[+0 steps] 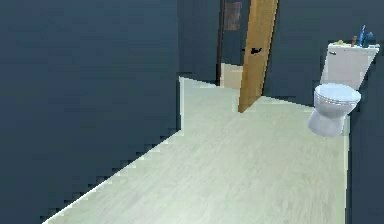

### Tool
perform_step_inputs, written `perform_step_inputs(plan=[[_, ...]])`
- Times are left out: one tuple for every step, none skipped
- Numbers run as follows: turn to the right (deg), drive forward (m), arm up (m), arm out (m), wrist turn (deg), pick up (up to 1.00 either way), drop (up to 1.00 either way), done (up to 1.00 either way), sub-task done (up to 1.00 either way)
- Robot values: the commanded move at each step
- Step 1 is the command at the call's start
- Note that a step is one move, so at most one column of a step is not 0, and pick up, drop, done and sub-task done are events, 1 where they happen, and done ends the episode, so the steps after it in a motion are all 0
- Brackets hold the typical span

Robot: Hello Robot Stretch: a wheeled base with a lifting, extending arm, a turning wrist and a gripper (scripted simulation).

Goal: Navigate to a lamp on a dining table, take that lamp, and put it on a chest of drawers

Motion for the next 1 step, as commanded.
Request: perform_step_inputs(plan=[[3.0, 0.00, 0.00, 0.00, 0.0, 0.00, 0.00, 0.00, 0.00]])
